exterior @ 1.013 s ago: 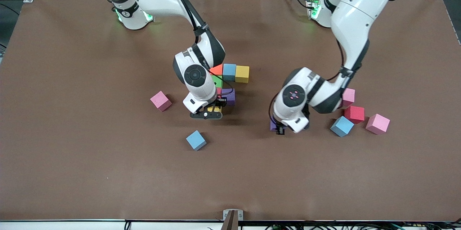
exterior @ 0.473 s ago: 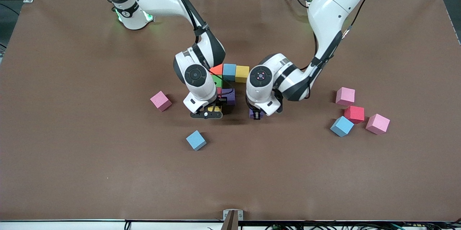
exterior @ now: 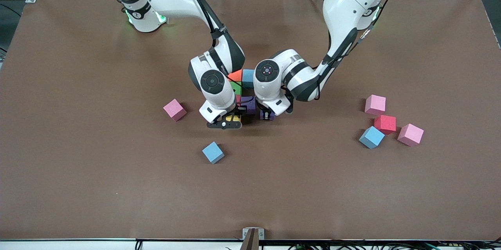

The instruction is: Arrange 11 blocks into digit 3

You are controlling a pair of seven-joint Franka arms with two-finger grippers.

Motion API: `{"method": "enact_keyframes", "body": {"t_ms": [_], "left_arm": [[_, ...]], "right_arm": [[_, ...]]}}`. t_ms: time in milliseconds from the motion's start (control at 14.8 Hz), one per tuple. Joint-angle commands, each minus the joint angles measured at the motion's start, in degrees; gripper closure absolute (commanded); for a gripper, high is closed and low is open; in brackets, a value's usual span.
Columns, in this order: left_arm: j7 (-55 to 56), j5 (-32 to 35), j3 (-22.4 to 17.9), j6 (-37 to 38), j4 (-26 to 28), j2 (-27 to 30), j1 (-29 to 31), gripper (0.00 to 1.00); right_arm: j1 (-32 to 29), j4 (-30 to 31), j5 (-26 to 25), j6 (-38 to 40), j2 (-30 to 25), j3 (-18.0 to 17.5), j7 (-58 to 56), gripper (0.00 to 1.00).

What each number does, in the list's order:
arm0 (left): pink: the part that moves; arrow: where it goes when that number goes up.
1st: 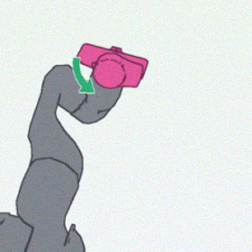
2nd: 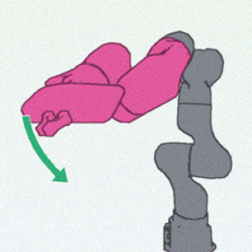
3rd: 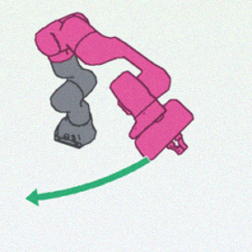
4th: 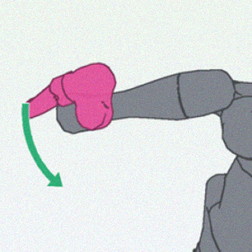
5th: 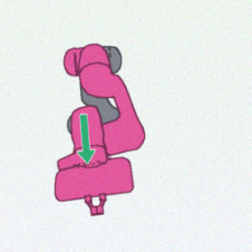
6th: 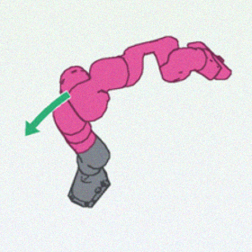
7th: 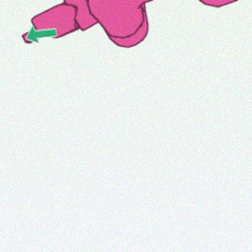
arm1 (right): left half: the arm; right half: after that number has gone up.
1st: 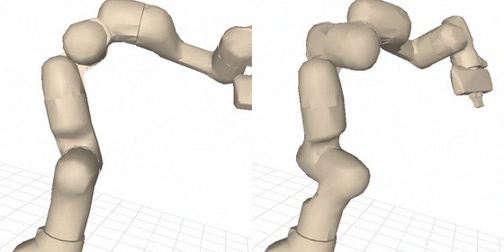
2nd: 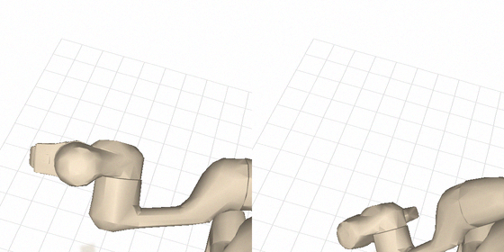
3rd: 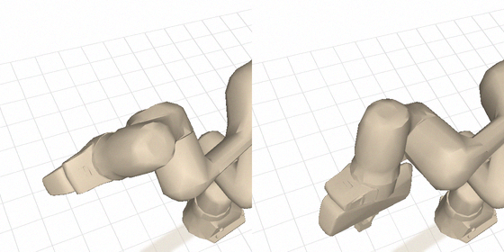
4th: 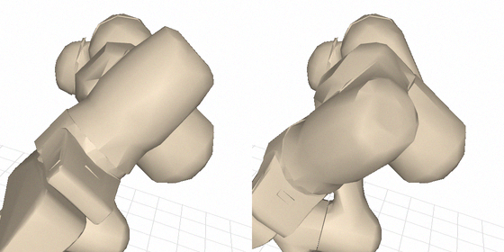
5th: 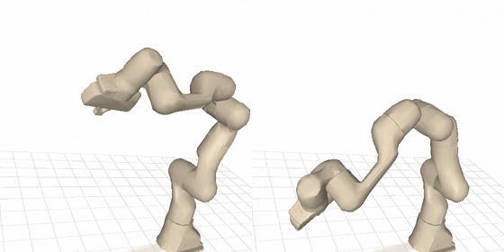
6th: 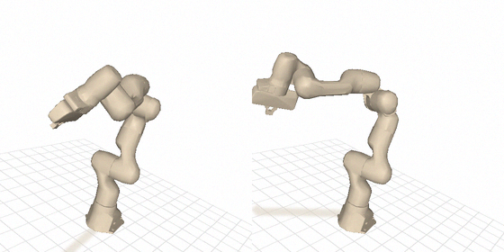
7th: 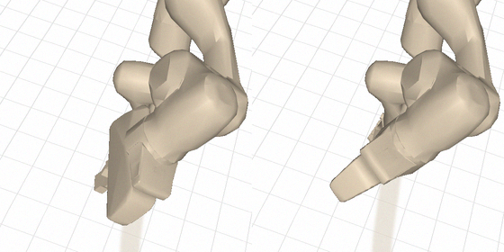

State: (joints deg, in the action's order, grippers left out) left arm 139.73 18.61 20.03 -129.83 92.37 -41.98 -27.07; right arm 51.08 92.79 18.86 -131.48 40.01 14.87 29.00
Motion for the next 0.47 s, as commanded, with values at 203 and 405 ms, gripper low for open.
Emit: {"method": "enact_keyframes", "body": {"t_ms": [203, 405], "left_arm": [[1.77, -0.06, -0.34, -0.33, 0.45, -0.12, -1.24, 0.65], [2.03, -0.5, -0.34, -0.33, 0.53, -0.12, -1.67, 0.65]], "right_arm": [[0.34, 2.57, 0.56, -0.97, -1.78, 0.25, -0.17, 1.0], [0.42, 2.57, 0.56, -0.97, -1.6, 0.25, -0.26, 1.0]]}}
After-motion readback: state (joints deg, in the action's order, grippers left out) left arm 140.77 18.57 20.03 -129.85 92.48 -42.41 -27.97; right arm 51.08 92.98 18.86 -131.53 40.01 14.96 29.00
